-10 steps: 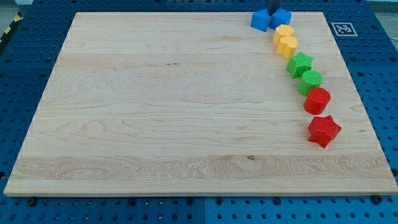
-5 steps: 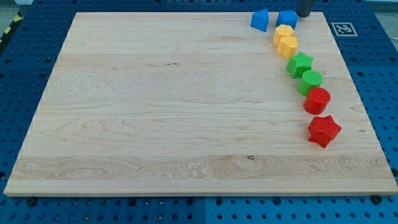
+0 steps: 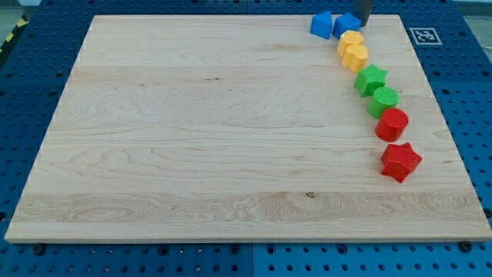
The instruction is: Push the blue cube towards down
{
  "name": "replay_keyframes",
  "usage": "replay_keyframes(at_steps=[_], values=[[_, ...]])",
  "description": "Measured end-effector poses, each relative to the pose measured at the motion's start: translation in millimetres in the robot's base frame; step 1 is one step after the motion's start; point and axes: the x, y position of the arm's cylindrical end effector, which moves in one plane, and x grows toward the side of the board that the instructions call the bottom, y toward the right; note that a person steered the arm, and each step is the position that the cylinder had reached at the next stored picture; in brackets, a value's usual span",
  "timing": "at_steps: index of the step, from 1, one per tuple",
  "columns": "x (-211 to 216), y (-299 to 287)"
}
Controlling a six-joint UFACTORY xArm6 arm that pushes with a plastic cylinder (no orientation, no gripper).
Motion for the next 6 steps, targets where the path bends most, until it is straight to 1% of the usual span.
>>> replay_keyframes(at_steps=[2,3,4,5,6], values=[[26,0],[26,0],[-6,0],[-24,-7],[-24,-46]])
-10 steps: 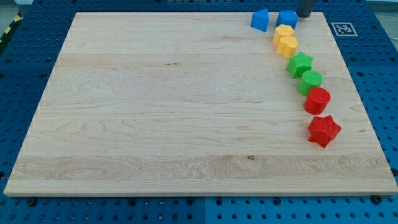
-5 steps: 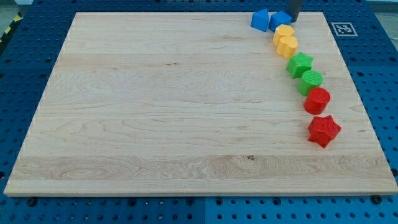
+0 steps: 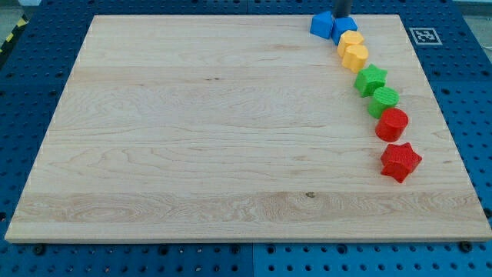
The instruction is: Push the blue cube towards down
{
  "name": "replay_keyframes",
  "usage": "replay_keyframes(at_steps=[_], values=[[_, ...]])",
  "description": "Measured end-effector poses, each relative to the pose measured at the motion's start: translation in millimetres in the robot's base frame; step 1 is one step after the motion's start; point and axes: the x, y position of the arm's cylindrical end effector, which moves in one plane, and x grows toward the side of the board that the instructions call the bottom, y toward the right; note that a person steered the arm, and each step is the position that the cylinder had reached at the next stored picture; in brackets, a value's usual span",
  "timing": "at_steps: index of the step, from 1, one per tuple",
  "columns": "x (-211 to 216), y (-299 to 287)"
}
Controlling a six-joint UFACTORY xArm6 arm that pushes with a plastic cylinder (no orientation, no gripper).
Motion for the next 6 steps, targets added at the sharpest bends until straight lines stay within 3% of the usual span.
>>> replay_keyframes(at_steps=[2,6], values=[[0,10],[40,14]])
